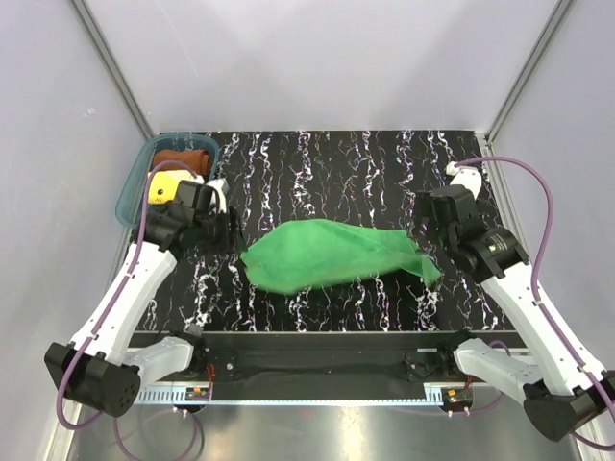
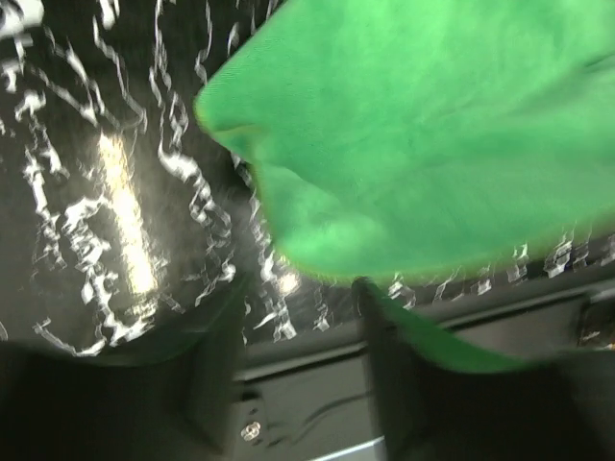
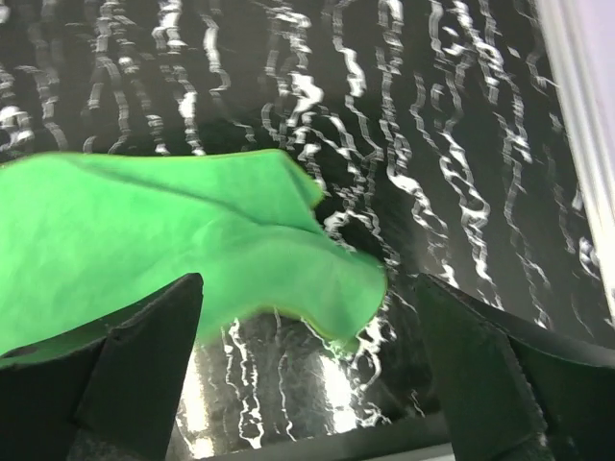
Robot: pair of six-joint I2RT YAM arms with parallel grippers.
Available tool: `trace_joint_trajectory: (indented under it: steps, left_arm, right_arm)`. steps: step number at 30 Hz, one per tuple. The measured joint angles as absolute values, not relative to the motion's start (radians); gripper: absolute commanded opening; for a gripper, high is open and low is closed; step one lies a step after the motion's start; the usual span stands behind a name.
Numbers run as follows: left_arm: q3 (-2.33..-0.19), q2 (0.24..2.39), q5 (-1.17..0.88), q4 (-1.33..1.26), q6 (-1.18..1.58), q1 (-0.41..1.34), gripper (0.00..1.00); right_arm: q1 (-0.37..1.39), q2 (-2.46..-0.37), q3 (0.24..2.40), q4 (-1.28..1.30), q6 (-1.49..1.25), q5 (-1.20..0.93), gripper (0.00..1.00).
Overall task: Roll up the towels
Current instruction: Flatten the towel
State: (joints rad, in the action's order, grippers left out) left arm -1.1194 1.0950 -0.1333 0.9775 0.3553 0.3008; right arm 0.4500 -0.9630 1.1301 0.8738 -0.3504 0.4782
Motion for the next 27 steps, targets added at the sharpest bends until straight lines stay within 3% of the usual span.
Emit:
trace_joint_trajectory:
  steps: [1,2,11,13,21,27]
  left_arm:
    - [-1.109,1.095,-0.128,0.989,0.344,0.308,0.95]
    - [-1.104,1.092,-0.126,0.998,0.346,0.313,0.99]
    - [-1.082,0.98,-0.068,0.977,0.374,0.317,0.99]
    - [-1.048,0.997,-0.059,0.922,0.416,0.311,0.97]
    - [-0.828,1.16,-0.078,0.668,0.582,0.183,0.75]
    - [-0.826,1.373,-0.07,0.494,0.634,0.174,0.74]
  right_arm:
    - [0.45,-0.98,1.147,0.899,-0.371,0.499,1.0]
    - [0.45,-0.991,1.158,0.913,-0.386,0.513,1.0]
    - [0.45,-0.915,1.113,0.876,-0.477,0.478,1.0]
    - [0.45,-0.929,1.113,0.849,-0.493,0.426,1.0]
    - [0.45,-1.119,1.081,0.764,-0.517,0.301,1.0]
    - [0.45,-1.177,1.081,0.743,-0.517,0.296,1.0]
